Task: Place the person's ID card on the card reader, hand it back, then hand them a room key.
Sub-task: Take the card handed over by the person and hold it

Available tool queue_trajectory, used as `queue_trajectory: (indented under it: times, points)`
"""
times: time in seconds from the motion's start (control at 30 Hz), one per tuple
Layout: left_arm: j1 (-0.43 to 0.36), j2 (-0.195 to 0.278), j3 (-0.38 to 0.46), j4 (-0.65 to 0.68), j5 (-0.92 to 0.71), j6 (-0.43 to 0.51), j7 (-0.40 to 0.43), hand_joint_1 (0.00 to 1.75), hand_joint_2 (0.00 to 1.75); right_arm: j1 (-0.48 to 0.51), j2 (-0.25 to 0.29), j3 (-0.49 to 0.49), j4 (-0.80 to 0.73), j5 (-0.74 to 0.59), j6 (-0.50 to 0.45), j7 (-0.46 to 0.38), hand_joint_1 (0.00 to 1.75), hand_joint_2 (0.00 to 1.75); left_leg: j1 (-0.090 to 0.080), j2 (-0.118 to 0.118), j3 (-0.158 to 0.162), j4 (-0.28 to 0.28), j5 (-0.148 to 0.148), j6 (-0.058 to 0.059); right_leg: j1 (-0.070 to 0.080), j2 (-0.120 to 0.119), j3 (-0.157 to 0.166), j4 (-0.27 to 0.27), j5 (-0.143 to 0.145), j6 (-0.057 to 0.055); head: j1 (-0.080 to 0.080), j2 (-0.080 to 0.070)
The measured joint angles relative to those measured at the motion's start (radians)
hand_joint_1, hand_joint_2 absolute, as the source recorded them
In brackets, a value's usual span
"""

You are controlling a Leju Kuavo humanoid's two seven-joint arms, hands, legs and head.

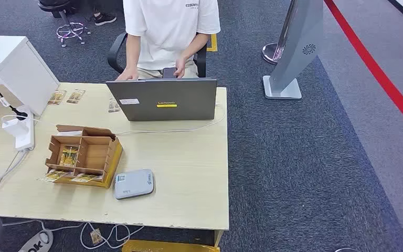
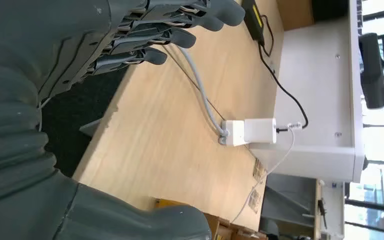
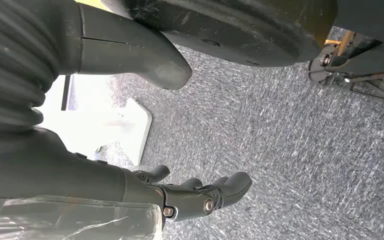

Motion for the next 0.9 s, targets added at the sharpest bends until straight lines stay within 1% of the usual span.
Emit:
queue_trajectory:
  times: [0.07, 0.4, 0.9]
  points:
    - [-0.005, 0.005, -0.022, -0.008, -0.025, 0.018, 0.01, 0.0, 1.75, 0.0, 0.0, 0.001, 0.0, 0.004, 0.001, 0.002, 0.0, 1.75, 0.0, 0.0, 0.0, 0.0, 0.0, 0.0, 0.0, 0.0, 0.0, 0.0, 0.0, 0.0, 0.0, 0.0]
    - [-0.077, 0.06, -0.255, -0.062, -0.273, 0.185, 0.112, 0.0, 1.75, -0.001, 0.001, 0.015, 0.0, 0.04, 0.017, 0.013, 0.0, 1.75, 0.0, 0.001, 0.0, 0.0, 0.001, 0.0, 0.0, 0.001, 0.0, 0.0, 0.001, -0.001, 0.001, 0.0]
    - [-0.182, 0.14, -0.597, -0.106, -0.634, 0.431, 0.274, 0.0, 1.75, -0.005, 0.001, 0.052, 0.001, 0.095, 0.038, 0.035, 0.0, 1.75, 0.001, 0.001, 0.0, 0.0, 0.001, -0.001, 0.001, 0.001, -0.001, 0.0, 0.002, -0.002, 0.001, 0.0]
